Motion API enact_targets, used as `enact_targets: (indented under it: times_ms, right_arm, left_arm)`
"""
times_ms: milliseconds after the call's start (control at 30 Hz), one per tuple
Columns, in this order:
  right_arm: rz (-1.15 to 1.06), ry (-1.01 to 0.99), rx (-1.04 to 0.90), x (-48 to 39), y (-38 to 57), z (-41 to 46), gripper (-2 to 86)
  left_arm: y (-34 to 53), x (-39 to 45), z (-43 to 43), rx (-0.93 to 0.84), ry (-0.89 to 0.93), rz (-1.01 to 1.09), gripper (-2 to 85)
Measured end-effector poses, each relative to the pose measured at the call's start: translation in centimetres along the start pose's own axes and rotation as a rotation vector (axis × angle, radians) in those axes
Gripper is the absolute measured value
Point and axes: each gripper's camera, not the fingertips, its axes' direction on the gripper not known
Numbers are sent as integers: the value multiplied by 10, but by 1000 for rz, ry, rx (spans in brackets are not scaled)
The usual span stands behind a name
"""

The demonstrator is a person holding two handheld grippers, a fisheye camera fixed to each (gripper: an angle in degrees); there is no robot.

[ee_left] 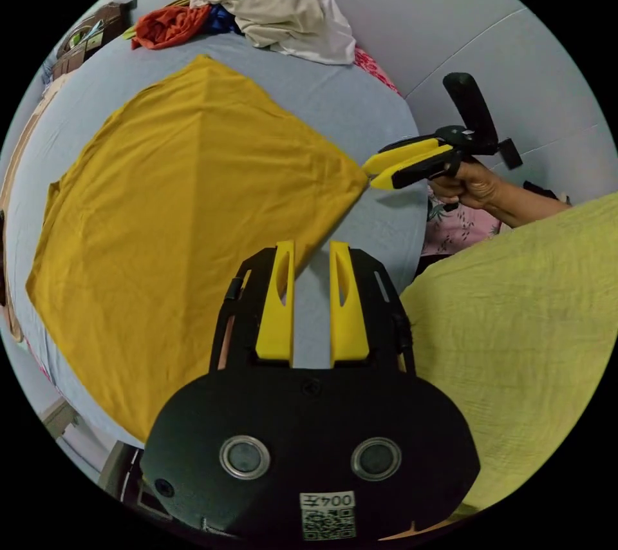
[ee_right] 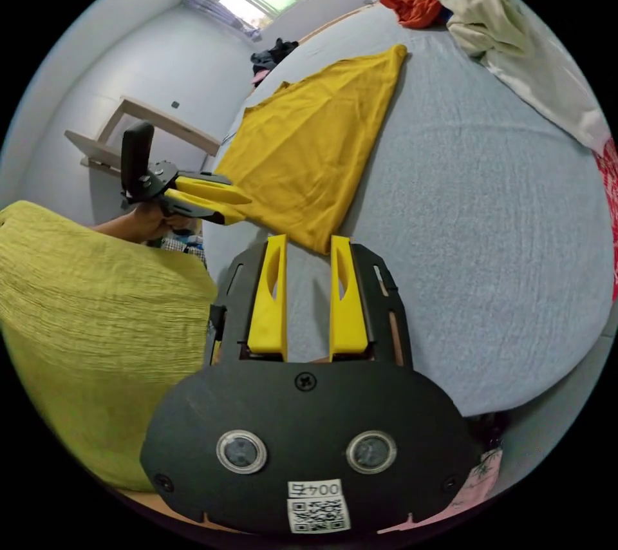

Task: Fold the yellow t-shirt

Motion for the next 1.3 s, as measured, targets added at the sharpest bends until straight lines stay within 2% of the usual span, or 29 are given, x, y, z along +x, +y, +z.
enact_targets:
  times_ms: [167, 600, 767, 967, 1167, 1300]
  right_arm:
    - [-169, 36, -16, -22, 4, -15, 101]
    - [-242, -57, -166, -3, 9, -5, 91]
    - [-232, -126, -127, -2, 0, 2, 90]
    - [-268, -157, -218, -8, -10, 30, 85]
    - [-320, -22, -272, -19, -20, 42, 12]
    - [-264, 9, -273, -11, -15, 55, 0]
  left_arm:
    - [-27, 10, 48, -112, -21, -29, 76]
    - [-81, 21, 114, -117, -17, -141, 28]
    - [-95, 28, 133, -112, -34, -141, 23]
    - [-112, 35, 152, -120, -34, -130, 28]
    - [-123, 44, 165, -114, -35, -112, 63]
    - [-123, 44, 170, -95, -19, -135, 78]
